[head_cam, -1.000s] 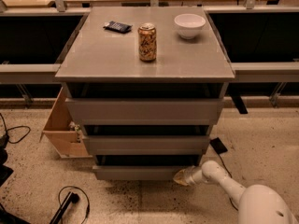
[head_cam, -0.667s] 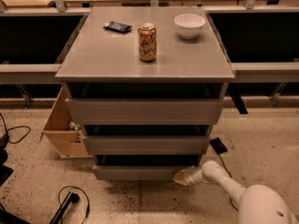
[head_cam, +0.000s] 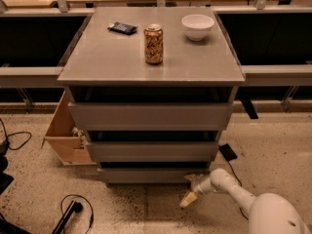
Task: Close bottom drawer
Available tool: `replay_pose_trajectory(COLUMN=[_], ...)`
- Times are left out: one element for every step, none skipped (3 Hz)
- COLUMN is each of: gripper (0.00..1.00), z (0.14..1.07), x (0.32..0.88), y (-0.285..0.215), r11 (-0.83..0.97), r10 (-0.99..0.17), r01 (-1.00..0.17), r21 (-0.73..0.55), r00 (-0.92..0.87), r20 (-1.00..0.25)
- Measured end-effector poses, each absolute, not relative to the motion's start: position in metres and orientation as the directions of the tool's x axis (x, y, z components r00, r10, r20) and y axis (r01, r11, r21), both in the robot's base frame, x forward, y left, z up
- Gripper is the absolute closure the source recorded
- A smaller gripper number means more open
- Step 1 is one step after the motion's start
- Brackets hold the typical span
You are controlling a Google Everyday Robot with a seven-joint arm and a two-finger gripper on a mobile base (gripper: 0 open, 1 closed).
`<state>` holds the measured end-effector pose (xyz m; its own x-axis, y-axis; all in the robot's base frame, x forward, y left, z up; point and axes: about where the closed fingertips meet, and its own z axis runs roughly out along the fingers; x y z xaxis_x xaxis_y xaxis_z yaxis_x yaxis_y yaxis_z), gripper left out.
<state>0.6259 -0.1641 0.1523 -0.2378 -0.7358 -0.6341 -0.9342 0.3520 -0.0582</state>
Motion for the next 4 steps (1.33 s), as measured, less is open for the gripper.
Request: replay_pose_trajectory(gripper=[0.00,0.17,0.41,0.72], z=[0.152,0.152,0.152,0.171], x=[0.626,0.626,0.624,0.613], y=[-0.164,-0.164,-0.164,-0.183], r11=[0.352,0.352,0.352,0.367], r10=[-0.736,-0.736,-0.736,-0.775], r01=[-0.934,-0.934,-0.934,-0.927], r21=[-0.058,-0.058,-0.058,-0.075], r00=[-0.238,-0.238,-0.238,-0.260], r20=[-0.634,-0.634,-0.634,-0.576])
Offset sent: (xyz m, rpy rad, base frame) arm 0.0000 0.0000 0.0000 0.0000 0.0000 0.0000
